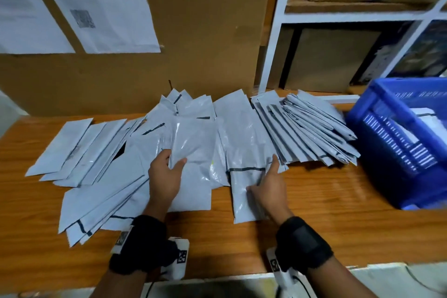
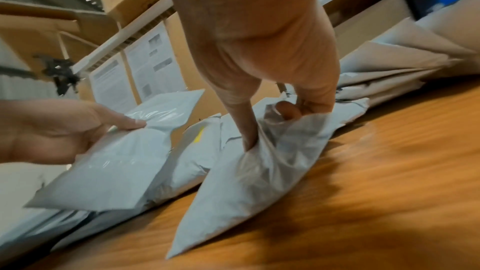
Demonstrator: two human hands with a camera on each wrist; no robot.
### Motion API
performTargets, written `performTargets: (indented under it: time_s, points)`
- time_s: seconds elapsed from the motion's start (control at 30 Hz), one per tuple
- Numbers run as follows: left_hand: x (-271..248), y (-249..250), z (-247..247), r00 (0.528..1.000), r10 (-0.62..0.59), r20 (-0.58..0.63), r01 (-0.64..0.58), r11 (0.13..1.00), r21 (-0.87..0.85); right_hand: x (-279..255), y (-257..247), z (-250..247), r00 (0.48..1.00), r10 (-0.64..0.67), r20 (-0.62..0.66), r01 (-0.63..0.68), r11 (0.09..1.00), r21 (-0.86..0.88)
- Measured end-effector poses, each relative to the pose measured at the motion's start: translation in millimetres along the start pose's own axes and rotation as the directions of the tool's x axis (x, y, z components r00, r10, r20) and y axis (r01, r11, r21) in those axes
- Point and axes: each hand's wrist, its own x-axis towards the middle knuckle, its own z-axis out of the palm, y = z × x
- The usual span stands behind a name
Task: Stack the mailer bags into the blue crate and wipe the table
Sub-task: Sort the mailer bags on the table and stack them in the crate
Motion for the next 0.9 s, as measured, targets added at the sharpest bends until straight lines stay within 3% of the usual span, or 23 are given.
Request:
performTargets:
  time_s: [0.2,0.4,0.9]
  points:
    - [-17.8,29.8,14.4,0.994,0.035,0.101,-0.028,0.997,-0.068,-13.1,24.8,-28.8,1.000,0.018,0.005,-0.018,0.997,0.079]
    - [-48.8,72.1,53.0,0.992,0.062,0.113,-0.052,0.995,-0.085,-25.8,56.7,-95.1,0.990,-0.055,-0.126,0.083,0.970,0.228]
    - [-188.9,225.6,230.6,0.944,0.172,0.282,-0.112,0.970,-0.216,-63.0,193.7,-314.8,0.863,-0.114,-0.491,0.303,0.896,0.325]
